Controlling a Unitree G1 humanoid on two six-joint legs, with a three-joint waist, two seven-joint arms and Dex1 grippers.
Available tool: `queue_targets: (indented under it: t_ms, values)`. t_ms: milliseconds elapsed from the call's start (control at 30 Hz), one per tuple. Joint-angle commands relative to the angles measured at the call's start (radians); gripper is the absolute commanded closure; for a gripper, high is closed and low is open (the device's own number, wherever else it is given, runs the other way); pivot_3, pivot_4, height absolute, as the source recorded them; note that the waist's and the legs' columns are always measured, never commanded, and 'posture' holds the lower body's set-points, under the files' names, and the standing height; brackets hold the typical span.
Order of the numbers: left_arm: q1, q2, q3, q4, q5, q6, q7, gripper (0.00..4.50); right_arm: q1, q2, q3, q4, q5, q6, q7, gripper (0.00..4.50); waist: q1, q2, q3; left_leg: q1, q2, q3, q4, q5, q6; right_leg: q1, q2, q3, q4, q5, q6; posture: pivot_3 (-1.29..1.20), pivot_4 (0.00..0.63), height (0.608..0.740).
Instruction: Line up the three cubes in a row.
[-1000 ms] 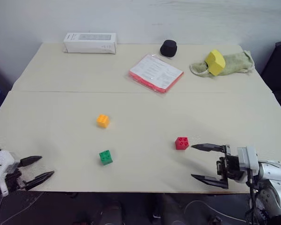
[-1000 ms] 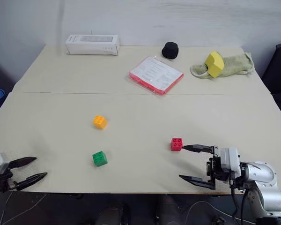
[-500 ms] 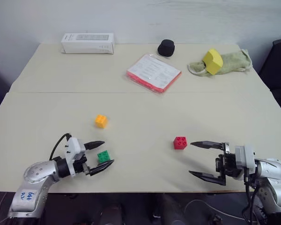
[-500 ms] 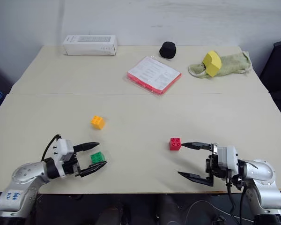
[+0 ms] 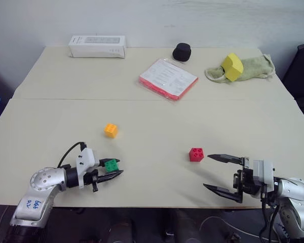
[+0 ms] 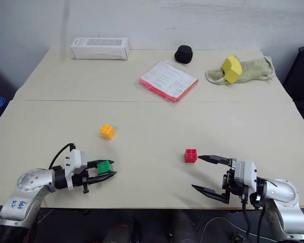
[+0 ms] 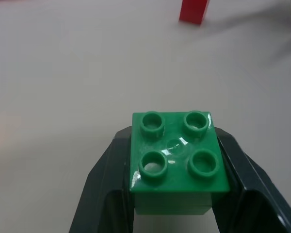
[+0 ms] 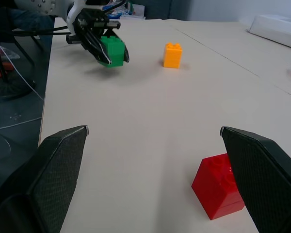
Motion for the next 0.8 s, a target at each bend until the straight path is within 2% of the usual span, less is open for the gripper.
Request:
queue_targets:
  t_ms: [33, 100, 233, 367, 500, 700, 800]
  values:
    - [-0.137, -0.015, -0.116, 0.013, 0.037, 0.005, -0.065, 2.97, 0.011, -0.021, -0.051, -0.029, 0.018, -0.012, -0.002, 0.0, 0.011, 0.0, 0.0, 0.0, 0.0, 0.0, 0.0, 0.0, 0.0, 0.0, 0.0, 0.0, 0.0, 0.0, 0.0, 0.0, 0.15, 0.74]
    - [-0.231, -0.046, -0.187, 0.084, 0.089, -0.017, -0.082, 2.97, 0.014, -0.031, -0.069, -0.03, 0.024, -0.006, -0.002, 0.0, 0.015, 0.0, 0.0, 0.0, -0.001, 0.0, 0.001, 0.001, -0.002, 0.0, 0.001, 0.0, 0.0, 0.0, 0.001, 0.0, 0.15, 0.74]
    - [-0.418, -0.195, -0.324, 0.313, 0.225, -0.118, -0.056, 2.97, 0.031, -0.048, -0.11, -0.037, 0.035, 0.013, -0.012, 0.0, 0.019, 0.0, 0.0, -0.001, -0.001, 0.001, 0.004, 0.001, -0.002, 0.001, 0.001, 0.0, -0.001, 0.001, 0.002, 0.0, 0.15, 0.74]
    - [-0.513, -0.302, -0.382, 0.455, 0.288, -0.144, -0.036, 2.97, 0.056, -0.044, -0.121, -0.079, 0.036, 0.03, -0.038, 0.0, 0.015, 0.0, 0.0, -0.004, -0.001, 0.001, 0.008, 0.001, -0.002, 0.001, 0.002, 0.001, -0.001, 0.001, 0.003, 0.0, 0.15, 0.74]
    - [-0.538, -0.348, -0.403, 0.501, 0.315, -0.13, -0.028, 2.97, 0.103, -0.028, -0.132, -0.122, 0.031, 0.031, -0.072, 0.0, 0.012, 0.0, 0.0, -0.003, 0.0, 0.002, 0.009, 0.001, -0.002, 0.0, 0.003, 0.001, 0.0, 0.001, 0.003, 0.0, 0.15, 0.74]
    - [-0.526, -0.35, -0.404, 0.509, 0.338, -0.126, -0.024, 2.97, 0.14, -0.016, -0.13, -0.148, 0.025, 0.022, -0.107, 0.0, 0.014, 0.0, 0.0, -0.003, 0.0, 0.001, 0.009, 0.001, -0.002, 0.0, 0.003, 0.002, 0.001, 0.001, 0.003, 0.0, 0.15, 0.74]
    - [-0.51, -0.337, -0.375, 0.493, 0.33, -0.168, -0.014, 1.99, 0.139, -0.001, -0.132, -0.16, 0.045, 0.013, -0.113, 0.0, 0.012, 0.0, 0.0, -0.003, 0.0, 0.001, 0.009, 0.001, -0.002, 0.0, 0.003, 0.002, 0.001, 0.001, 0.003, 0.0, 0.15, 0.74]
